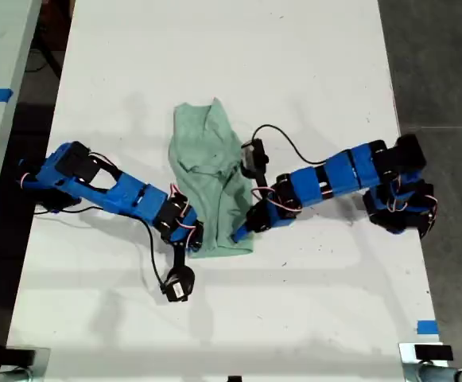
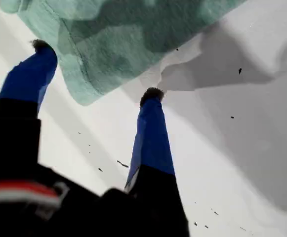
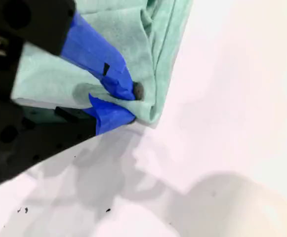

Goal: Fold t shirt

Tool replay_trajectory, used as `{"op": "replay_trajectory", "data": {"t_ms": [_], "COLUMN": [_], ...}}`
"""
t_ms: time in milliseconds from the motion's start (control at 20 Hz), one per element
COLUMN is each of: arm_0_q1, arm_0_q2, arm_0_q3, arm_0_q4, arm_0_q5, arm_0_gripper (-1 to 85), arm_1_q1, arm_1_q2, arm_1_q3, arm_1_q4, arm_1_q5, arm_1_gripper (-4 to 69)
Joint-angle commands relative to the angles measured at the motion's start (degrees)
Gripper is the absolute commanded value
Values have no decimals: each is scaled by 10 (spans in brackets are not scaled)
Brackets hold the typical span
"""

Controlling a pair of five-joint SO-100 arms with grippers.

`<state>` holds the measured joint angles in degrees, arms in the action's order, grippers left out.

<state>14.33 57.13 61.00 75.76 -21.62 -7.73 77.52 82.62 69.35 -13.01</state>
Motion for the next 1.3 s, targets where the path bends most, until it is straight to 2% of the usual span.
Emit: {"op": "replay_trajectory", "data": {"t_ms": [0, 50, 100, 150, 350, 450, 500, 700, 850, 1000, 1250], "arm_0_q1": [8, 7, 7, 7, 17, 36, 50, 82, 40, -56, -287], "arm_0_q2": [18, 21, 24, 25, 30, 41, 54, 153, 231, 299, 361], "arm_0_q3": [-19, -20, -20, -21, -27, -35, -35, -32, -13, 7, 75], "arm_0_q4": [-2, -2, -2, -2, -3, -7, -12, -4, 82, 143, 152], "arm_0_q5": [6, 9, 11, 11, 17, 22, 22, 22, 33, 107, 283], "arm_0_gripper": [-3, -3, -3, -3, -3, -3, -3, -3, -3, -3, -3], "arm_1_q1": [-13, -18, -25, -31, -69, -111, -131, -148, -91, -5, 169], "arm_1_q2": [-18, -39, -61, -76, -123, -187, -194, -80, 25, 101, 137], "arm_1_q3": [-25, -37, -55, -69, -162, -303, -340, -319, -265, -215, -221], "arm_1_q4": [-44, -61, -64, -65, -57, 9, 18, 10, 23, 52, 147], "arm_1_q5": [5, 6, 9, 17, 14, 19, 19, -20, -83, -136, -232], "arm_1_gripper": [334, 332, 217, -7, -5, -5, -5, -5, -5, -5, -3]}}
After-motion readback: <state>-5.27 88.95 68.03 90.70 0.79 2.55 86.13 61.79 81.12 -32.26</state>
